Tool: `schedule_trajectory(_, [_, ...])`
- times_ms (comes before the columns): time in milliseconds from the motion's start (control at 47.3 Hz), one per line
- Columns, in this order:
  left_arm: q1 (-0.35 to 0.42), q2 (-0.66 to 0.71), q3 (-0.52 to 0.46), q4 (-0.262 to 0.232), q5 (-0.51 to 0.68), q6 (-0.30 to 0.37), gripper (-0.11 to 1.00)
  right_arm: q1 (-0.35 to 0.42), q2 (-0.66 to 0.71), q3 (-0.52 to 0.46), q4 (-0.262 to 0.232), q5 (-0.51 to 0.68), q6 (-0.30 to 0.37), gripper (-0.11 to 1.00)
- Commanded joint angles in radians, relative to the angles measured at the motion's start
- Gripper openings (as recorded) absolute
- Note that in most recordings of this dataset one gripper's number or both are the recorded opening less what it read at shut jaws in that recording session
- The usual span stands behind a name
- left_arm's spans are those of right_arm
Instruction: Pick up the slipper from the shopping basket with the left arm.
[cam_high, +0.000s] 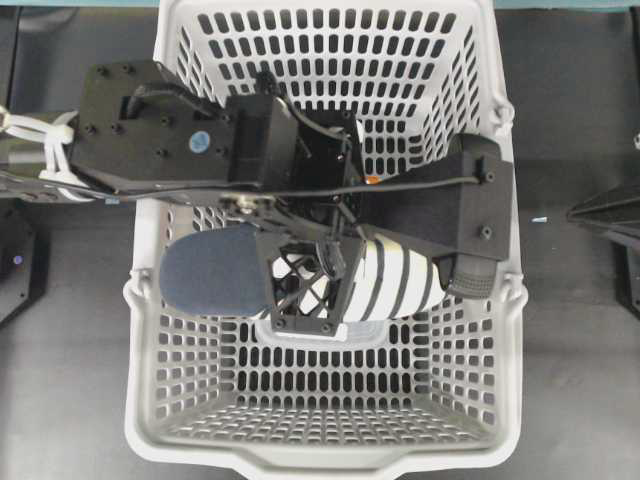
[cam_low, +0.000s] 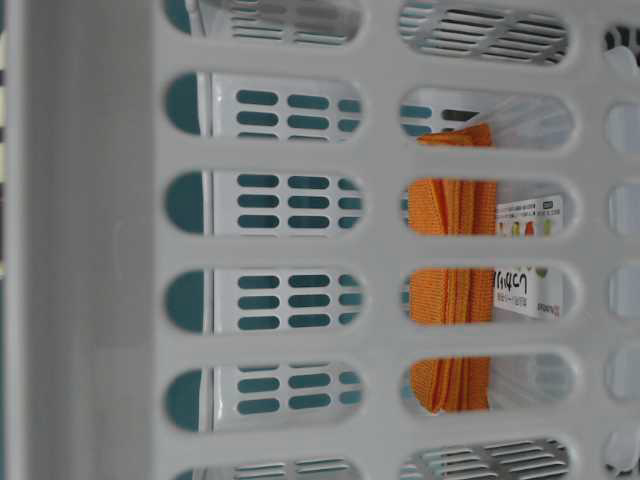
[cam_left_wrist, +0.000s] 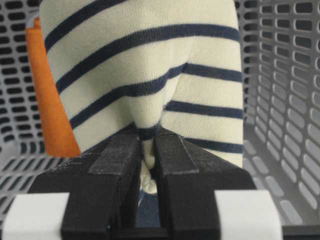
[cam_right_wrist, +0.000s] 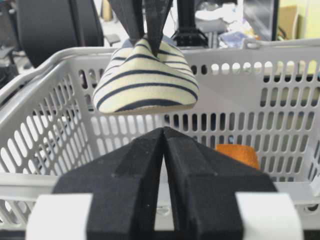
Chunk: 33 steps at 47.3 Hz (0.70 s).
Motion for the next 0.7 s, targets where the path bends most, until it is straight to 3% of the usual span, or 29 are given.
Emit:
schedule_trajectory(0, [0.002,-0.018,-0.020,0.003,-0.002,-0.002,0.06,0.003,0.005,-0.011,0.003,-0.006,0.002,-0.01])
schedule_trajectory(676, [0.011,0.000,-0.017,0.003,-0.026,0.000,0.06,0.003,0.003,-0.008,0.003,-0.006,0.002,-0.01])
